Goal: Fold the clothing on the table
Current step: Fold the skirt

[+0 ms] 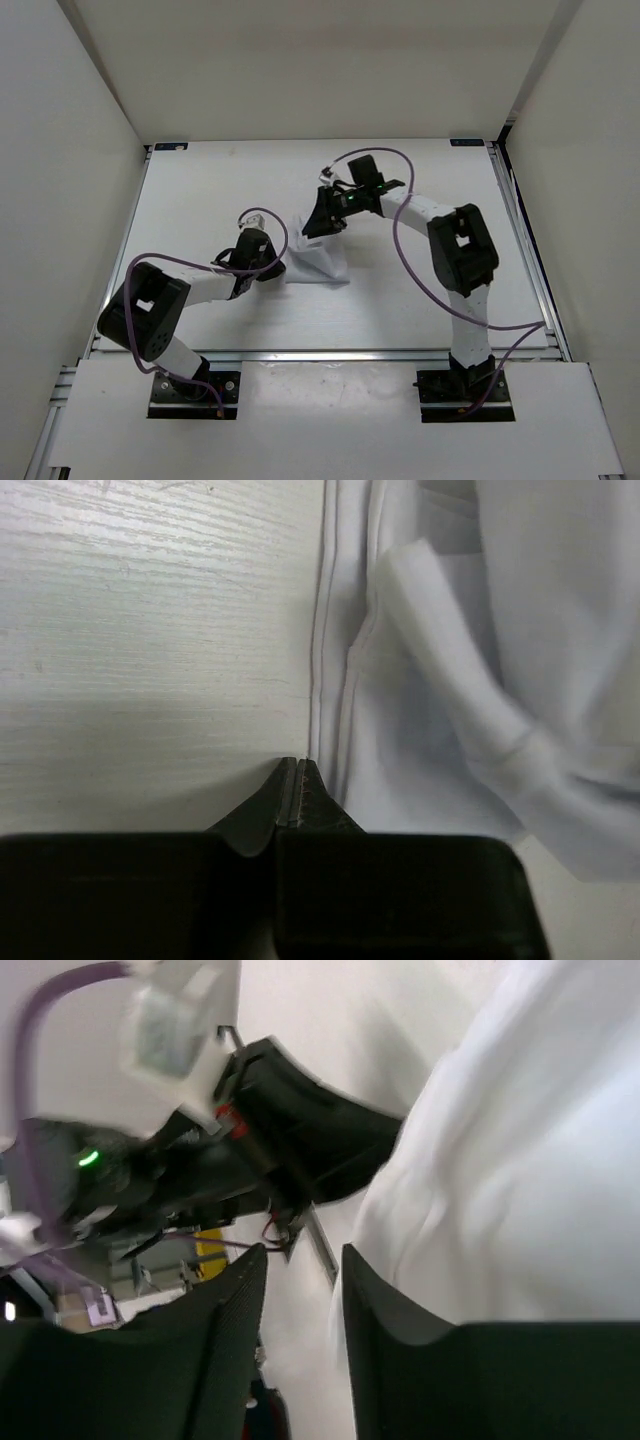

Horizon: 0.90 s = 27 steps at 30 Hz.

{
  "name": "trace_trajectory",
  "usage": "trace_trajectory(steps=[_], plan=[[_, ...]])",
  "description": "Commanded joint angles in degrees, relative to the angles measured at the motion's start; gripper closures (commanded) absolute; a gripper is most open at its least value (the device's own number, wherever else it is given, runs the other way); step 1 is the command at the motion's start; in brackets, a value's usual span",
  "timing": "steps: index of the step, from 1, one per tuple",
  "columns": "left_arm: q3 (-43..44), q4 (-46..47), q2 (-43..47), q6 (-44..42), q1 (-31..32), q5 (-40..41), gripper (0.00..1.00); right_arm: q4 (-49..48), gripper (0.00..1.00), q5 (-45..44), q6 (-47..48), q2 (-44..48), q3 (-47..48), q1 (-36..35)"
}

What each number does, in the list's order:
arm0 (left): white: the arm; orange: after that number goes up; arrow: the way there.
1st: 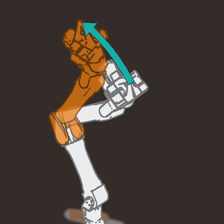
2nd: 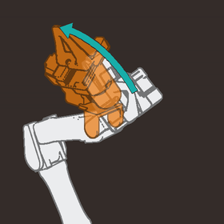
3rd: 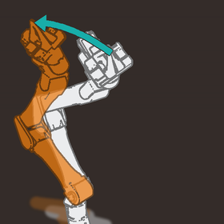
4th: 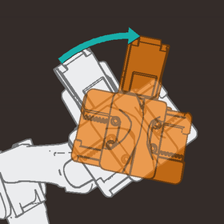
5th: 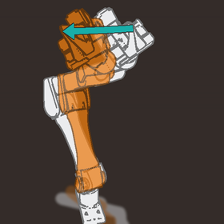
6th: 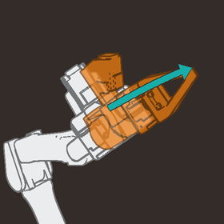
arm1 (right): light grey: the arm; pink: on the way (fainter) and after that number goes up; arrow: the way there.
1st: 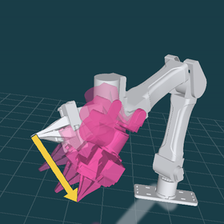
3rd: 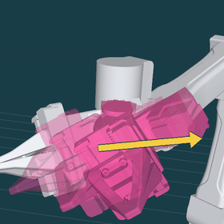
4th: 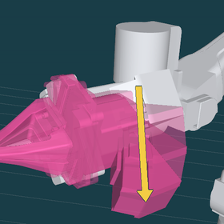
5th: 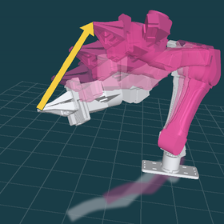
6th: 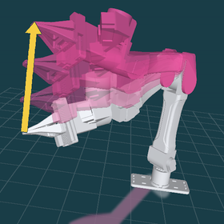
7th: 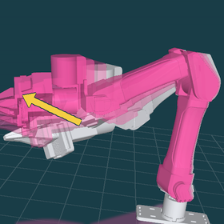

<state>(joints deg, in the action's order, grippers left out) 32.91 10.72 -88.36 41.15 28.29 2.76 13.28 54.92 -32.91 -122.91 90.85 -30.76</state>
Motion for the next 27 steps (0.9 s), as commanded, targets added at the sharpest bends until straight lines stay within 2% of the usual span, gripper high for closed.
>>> trace_trajectory(steps=[1,2,3,4,7,9,13,17,18,21,23,24,26,27], plan=[[-1.17,-0.53,2.84,-0.01,-0.60,0.84,1.00,-9.29,0.61,3.88,-4.26,11.53,-6.19,5.00],[-1.09,-0.35,2.93,0.16,-0.78,0.75,1.00,-12.02,0.70,3.97,-5.84,12.77,-9.08,5.53],[-1.61,0.09,2.75,0.51,-0.70,0.92,1.00,-12.92,0.74,3.19,-6.55,15.05,-11.89,6.67],[-1.27,0.26,2.58,0.95,-1.04,0.67,1.00,-12.75,0.83,2.57,-6.38,17.42,-12.71,7.46],[-0.83,0.53,2.40,1.13,-0.88,0.66,1.00,-9.51,0.98,-0.33,-2.44,19.46,-16.22,9.23],[-0.56,0.53,2.31,0.69,-0.52,0.57,1.00,-3.99,1.00,-2.44,0.63,18.68,-16.05,9.58],[-0.65,-0.61,2.66,0.95,-1.13,-0.30,1.00,0.77,1.00,-6.83,4.51,16.13,-16.67,7.13],[1.63,-1.49,4.77,0.95,-3.06,-2.75,1.00,-0.45,1.00,-4.91,4.16,11.83,-16.58,2.48],[2.16,-1.84,5.03,1.39,-3.42,-3.72,1.00,-0.53,0.99,-4.38,4.17,10.69,-15.97,1.42],[4.62,-2.63,6.52,2.71,-3.95,-7.06,0.99,3.05,0.44,-5.51,6.97,8.31,-12.81,0.09],[4.98,-2.73,7.93,4.20,-4.91,-9.25,0.83,6.48,0.36,-7.62,9.43,8.13,-10.35,0.27],[4.89,-0.98,8.89,5.60,-5.52,-10.40,0.78,7.02,0.35,-8.24,10.13,7.95,-10.08,0.87],[3.32,3.33,8.64,8.42,-6.93,-12.69,0.60,7.37,0.35,-9.21,9.97,8.92,-10.08,1.49],[2.17,6.13,8.20,11.03,-8.07,-13.91,0.59,7.46,0.36,-9.13,10.23,9.88,-10.25,2.19]])
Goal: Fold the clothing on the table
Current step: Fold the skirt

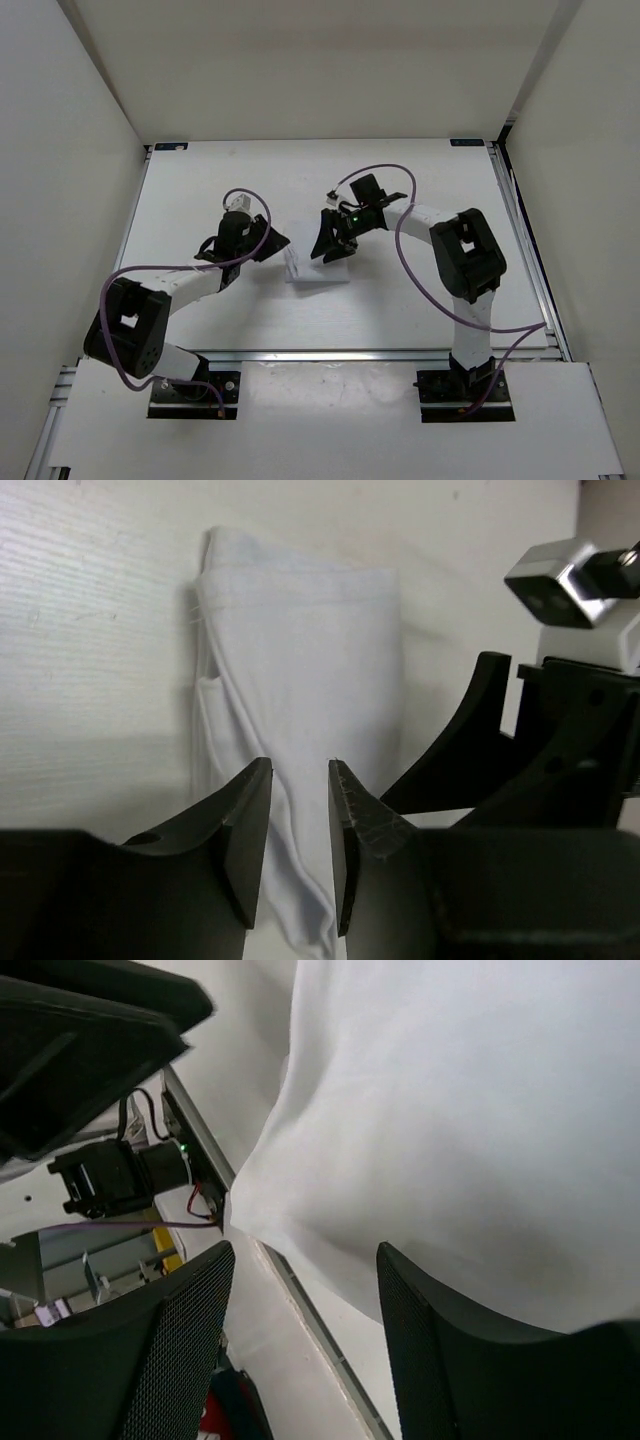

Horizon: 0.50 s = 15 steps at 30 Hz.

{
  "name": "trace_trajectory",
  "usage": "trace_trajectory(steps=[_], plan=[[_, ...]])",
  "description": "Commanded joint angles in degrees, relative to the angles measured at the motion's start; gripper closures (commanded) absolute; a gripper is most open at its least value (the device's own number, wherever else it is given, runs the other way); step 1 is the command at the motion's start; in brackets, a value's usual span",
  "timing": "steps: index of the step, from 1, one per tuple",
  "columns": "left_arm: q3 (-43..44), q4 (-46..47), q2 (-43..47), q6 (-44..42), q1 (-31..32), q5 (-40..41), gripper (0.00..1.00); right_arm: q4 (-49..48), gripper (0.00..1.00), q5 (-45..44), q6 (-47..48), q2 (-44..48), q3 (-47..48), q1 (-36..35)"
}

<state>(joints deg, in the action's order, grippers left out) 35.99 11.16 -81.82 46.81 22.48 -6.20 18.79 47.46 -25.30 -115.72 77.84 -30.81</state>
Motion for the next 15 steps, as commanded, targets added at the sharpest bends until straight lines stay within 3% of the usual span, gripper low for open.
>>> trace_trajectory(steps=[1,8,15], plan=[[-1.27,7.28,0.53,7.14,-2.44,-5.57,0.59,2.48,0.36,-1.85,2.36,3.39,2.40,2.85],[0.23,7.20,-4.65,8.30,-3.49,-4.52,0.44,3.71,0.37,-2.64,4.20,6.91,-0.06,5.75],[0.14,9.40,-8.61,10.49,-5.08,-4.62,0.40,3.89,0.38,-2.55,4.12,9.20,-2.78,7.87]])
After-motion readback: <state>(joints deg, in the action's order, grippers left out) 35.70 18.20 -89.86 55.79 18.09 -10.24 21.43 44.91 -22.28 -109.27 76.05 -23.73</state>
